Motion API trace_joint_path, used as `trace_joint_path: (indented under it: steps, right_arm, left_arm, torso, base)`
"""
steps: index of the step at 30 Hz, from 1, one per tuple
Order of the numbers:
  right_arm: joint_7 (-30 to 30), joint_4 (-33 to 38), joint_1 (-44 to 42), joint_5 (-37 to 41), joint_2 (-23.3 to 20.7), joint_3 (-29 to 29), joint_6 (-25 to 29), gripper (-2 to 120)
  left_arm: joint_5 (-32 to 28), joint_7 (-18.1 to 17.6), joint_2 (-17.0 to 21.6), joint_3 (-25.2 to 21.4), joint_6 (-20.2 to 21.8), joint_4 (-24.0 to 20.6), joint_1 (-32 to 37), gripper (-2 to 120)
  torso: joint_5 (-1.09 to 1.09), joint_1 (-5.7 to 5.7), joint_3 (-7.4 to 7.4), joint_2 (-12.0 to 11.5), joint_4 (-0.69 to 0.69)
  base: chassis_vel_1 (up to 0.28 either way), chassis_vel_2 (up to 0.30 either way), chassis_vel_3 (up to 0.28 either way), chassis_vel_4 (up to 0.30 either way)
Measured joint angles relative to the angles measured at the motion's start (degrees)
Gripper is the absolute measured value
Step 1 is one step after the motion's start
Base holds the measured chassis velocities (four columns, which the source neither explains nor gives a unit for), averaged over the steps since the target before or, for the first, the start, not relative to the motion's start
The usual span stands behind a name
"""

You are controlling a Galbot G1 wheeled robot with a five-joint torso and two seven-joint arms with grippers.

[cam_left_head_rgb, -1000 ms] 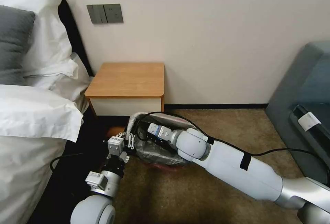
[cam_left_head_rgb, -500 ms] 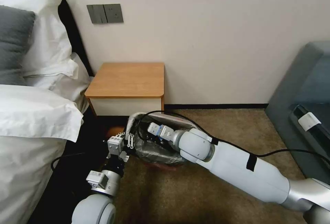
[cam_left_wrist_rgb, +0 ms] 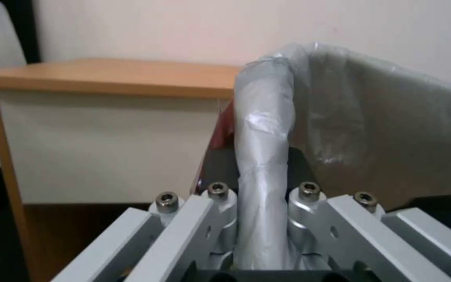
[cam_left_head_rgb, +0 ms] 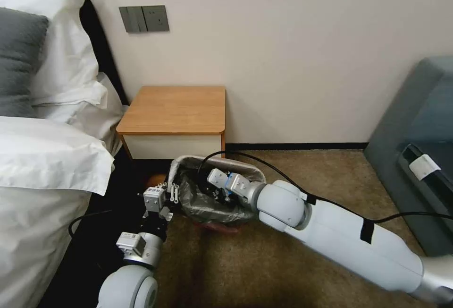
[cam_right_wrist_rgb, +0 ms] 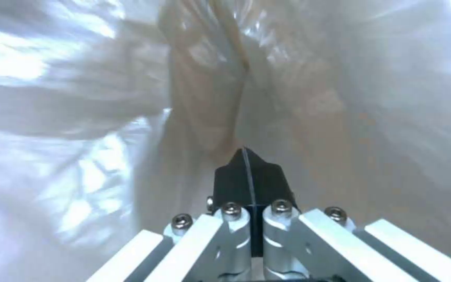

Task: Pick up the garbage bag from the table and place it over the trash can.

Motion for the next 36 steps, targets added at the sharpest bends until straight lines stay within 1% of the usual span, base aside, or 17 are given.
trace_joint_path:
  steps: [5,9,10,12,13,16,18,20,21,22,24,25,28,29,32,33,36]
  right_arm:
    - [1.40,3.45,-2.92,4.66,-1.96,3.65,0.00,0]
    - [2.62,8.77,-10.33,10.53,-4.20,12.43,1.29,0]
    - [2.62,8.77,-10.33,10.53,-4.20,12.43,1.29,0]
    - [2.41,12.29,-15.85,11.73,-5.54,18.14,3.17,0]
    - [2.41,12.29,-15.85,11.73,-5.54,18.14,3.17,0]
    - [4.42,17.06,-22.68,11.43,-6.83,24.16,5.84,12]
    - [5.29,17.64,-24.00,10.67,-6.83,25.00,6.87,16]
    - [9.40,19.44,-30.31,6.48,-5.32,28.96,10.90,25]
    - [9.40,19.44,-30.31,6.48,-5.32,28.96,10.90,25]
    - [10.56,20.21,-34.81,2.85,-3.14,31.67,12.83,32]
    - [10.26,20.80,-42.91,-4.71,1.09,36.18,16.00,42]
    - [10.26,20.80,-42.91,-4.71,1.09,36.18,16.00,42]
    - [9.72,21.20,-51.74,-13.77,6.35,39.74,21.02,55]
    - [9.72,21.20,-51.74,-13.77,6.35,39.74,21.02,55]
    - [10.24,21.21,-58.74,-21.06,11.22,41.70,25.41,70]
    - [10.24,21.21,-58.74,-21.06,11.22,41.70,25.41,70]
    - [11.43,20.70,-64.74,-26.01,14.89,42.61,29.42,85]
  left_arm:
    - [-2.10,-1.48,-0.03,-0.07,1.00,0.51,-0.35,8]
    - [-5.42,-3.75,0.10,-0.35,3.44,0.56,-0.57,8]
    - [-5.42,-3.75,0.10,-0.35,3.44,0.56,-0.57,8]
    - [-6.55,-4.76,0.34,-0.54,4.93,0.55,-0.57,8]
    - [-6.55,-4.76,0.34,-0.54,4.93,0.55,-0.57,8]
    - [-8.46,-6.30,0.68,-0.86,7.49,0.23,-0.59,8]
    - [-8.79,-6.68,0.70,-0.87,7.89,0.19,-0.62,8]
    - [-9.63,-8.07,0.77,-0.74,9.87,0.12,-0.79,8]
    - [-9.63,-8.07,0.77,-0.74,9.87,0.12,-0.79,8]
    - [-9.86,-8.71,0.76,-0.50,10.60,0.13,-0.86,8]
    - [-10.05,-9.31,0.70,-0.17,11.54,0.32,-0.82,8]
    - [-10.05,-9.31,0.70,-0.17,11.54,0.32,-0.82,8]
    - [-10.56,-9.54,0.62,0.20,12.14,0.76,-0.54,8]
    - [-10.56,-9.54,0.62,0.20,12.14,0.76,-0.54,8]
    - [-10.59,-9.53,0.35,0.29,12.17,2.05,-0.53,8]
    - [-10.59,-9.53,0.35,0.29,12.17,2.05,-0.53,8]
    - [-10.93,-9.45,0.09,0.51,12.21,3.74,-0.81,8]
  torso:
    - [0.00,0.00,0.00,0.00,0.00]
    - [0.00,0.00,0.00,0.00,0.01]
    - [0.00,0.00,0.00,0.00,0.01]
    - [0.00,0.00,0.00,0.00,0.00]
    - [0.00,0.00,0.00,0.00,0.00]
    - [-0.01,-0.01,-0.01,0.00,0.00]
    - [-0.01,0.00,0.00,0.00,0.00]
    - [0.00,0.00,0.00,0.00,0.00]
    - [0.00,0.00,0.00,0.00,0.00]
    - [0.00,0.00,-0.01,0.00,0.01]
    - [0.00,-0.01,-0.01,0.00,-0.01]
    - [0.00,-0.01,-0.01,0.00,-0.01]
    - [0.00,0.00,-0.01,0.00,-0.01]
    - [0.00,0.00,-0.01,0.00,-0.01]
    - [-0.01,-0.01,-0.01,0.00,0.01]
    - [-0.01,-0.01,-0.01,0.00,0.01]
    - [-0.01,0.00,-0.01,0.00,0.01]
  base:
    - [0.000,0.000,0.000,0.000]
    - [0.000,0.000,0.000,0.000]
    - [0.000,0.000,0.000,0.000]
    - [0.000,0.000,0.000,0.000]
    - [0.000,0.000,0.000,0.000]
    - [0.000,0.000,0.000,0.000]
    - [0.000,0.000,0.000,0.000]
    - [0.000,0.000,0.000,0.000]
    - [0.000,0.000,0.000,0.000]
    - [0.000,0.000,0.000,0.000]
    - [0.000,0.000,0.000,0.000]
    - [0.000,0.000,0.000,0.000]
    - [0.000,0.000,0.000,0.000]
    - [0.000,0.000,0.000,0.000]
    - [0.000,0.000,0.000,0.000]
    - [0.000,0.000,0.000,0.000]
    - [0.000,0.000,0.000,0.000]
